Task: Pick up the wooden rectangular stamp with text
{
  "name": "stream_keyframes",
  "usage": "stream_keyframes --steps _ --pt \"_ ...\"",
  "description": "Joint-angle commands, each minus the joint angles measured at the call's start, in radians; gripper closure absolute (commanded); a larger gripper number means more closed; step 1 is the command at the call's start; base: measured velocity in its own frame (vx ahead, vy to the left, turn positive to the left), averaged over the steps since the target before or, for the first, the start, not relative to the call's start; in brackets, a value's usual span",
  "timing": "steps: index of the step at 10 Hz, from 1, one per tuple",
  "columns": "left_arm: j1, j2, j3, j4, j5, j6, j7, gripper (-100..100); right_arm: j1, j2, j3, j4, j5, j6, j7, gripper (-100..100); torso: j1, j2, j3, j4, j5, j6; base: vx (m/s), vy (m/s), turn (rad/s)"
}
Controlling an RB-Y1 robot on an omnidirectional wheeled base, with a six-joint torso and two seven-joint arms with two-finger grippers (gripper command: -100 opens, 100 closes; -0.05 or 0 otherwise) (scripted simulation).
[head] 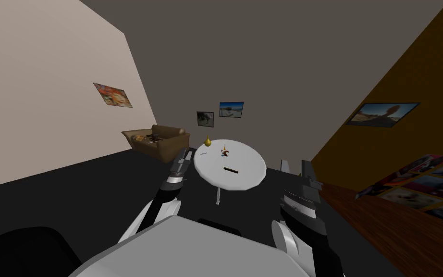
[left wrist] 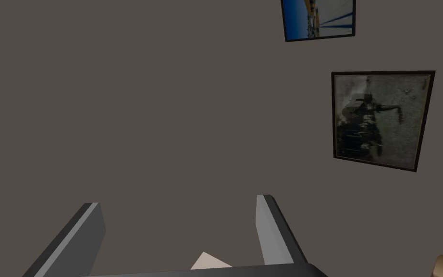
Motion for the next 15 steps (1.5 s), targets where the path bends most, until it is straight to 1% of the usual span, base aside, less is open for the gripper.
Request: stream_keyframes --steps 1,2,3,4,5,6,7,8,9,10,11,12,13,14,15 --pt "0.000 0.000 0.000 0.000 0.000 0.000 0.000 0 -0.003 -0.048 -0.001 0.003 -0.005 0.006 0.000 -100 0.000 0.000 0.000 0.000 0.000 0.000 -0.060 0.011 0.022" --pt "0.000 0.000 0.000 0.000 0.000 0.000 0.000 0 -0.006 -0.076 -0.001 0.006 -0.009 0.012 0.000 -100 0.000 0.003 0.002 0.001 0.000 0.000 -0.142 0.020 0.032" --pt "0.000 0.000 0.000 0.000 0.000 0.000 0.000 0 -0.006 -0.086 -0.001 0.006 -0.009 0.012 0.000 -100 0.001 0.008 0.004 0.002 0.000 0.000 -0.124 0.017 0.009" --pt "0.000 0.000 0.000 0.000 0.000 0.000 0.000 0 -0.010 -0.125 -0.001 0.012 -0.014 0.019 0.000 -100 0.001 0.008 0.005 0.002 0.000 0.000 -0.124 0.006 0.032" --pt "0.000 0.000 0.000 0.000 0.000 0.000 0.000 0 -0.015 -0.154 0.002 0.021 -0.019 0.027 0.000 -100 0.000 0.009 0.005 0.002 0.000 0.000 -0.205 0.040 0.069" --pt "0.000 0.000 0.000 0.000 0.000 0.000 0.000 0 -0.015 -0.171 0.002 0.021 -0.019 0.027 0.000 -100 0.002 0.012 0.007 0.003 0.000 0.000 -0.174 0.032 0.020" --pt "0.000 0.000 0.000 0.000 0.000 0.000 0.000 0 -0.020 -0.209 0.005 0.033 -0.023 0.036 0.001 -100 0.002 0.012 0.007 0.003 0.000 0.000 -0.188 0.023 0.059" --pt "0.000 0.000 0.000 0.000 0.000 0.000 0.000 0 -0.020 -0.217 0.005 0.033 -0.023 0.036 0.001 -100 0.001 0.013 0.007 0.003 0.000 0.000 -0.149 0.015 0.040" --pt "0.000 0.000 0.000 0.000 0.000 0.000 0.000 0 -0.025 -0.258 0.011 0.049 -0.028 0.045 0.002 -100 0.001 0.011 0.006 0.003 0.000 0.000 -0.150 0.050 0.093" --pt "0.000 0.000 0.000 0.000 0.000 0.000 0.000 0 -0.031 -0.286 0.019 0.068 -0.031 0.054 0.005 -100 0.003 0.011 0.006 0.002 0.000 0.000 -0.236 0.106 0.154" --pt "-0.001 0.000 0.000 0.000 0.000 0.000 0.000 0 -0.031 -0.311 0.019 0.068 -0.031 0.054 0.005 -100 0.006 0.014 0.008 0.003 0.001 0.000 -0.201 0.051 0.049" --pt "0.000 0.000 0.000 0.000 0.000 0.000 0.000 0 -0.038 -0.345 0.029 0.091 -0.033 0.063 0.007 -100 0.003 0.014 0.008 0.003 0.001 0.000 -0.197 0.023 0.109" --pt "0.000 0.000 0.000 0.000 0.000 0.000 0.000 0 -0.038 -0.360 0.029 0.091 -0.033 0.063 0.007 -100 0.001 0.014 0.008 0.003 0.000 0.000 -0.143 0.009 0.085" --pt "0.000 0.000 0.000 0.000 0.000 0.000 0.000 0 -0.044 -0.397 0.042 0.117 -0.034 0.071 0.011 -100 0.000 0.011 0.007 0.003 0.000 0.000 -0.131 0.008 0.172" --pt "0.000 0.000 0.000 0.000 0.000 0.000 0.000 0 -0.044 -0.408 0.042 0.117 -0.034 0.071 0.011 -100 0.000 0.009 0.006 0.002 0.000 0.000 -0.113 0.036 0.076"
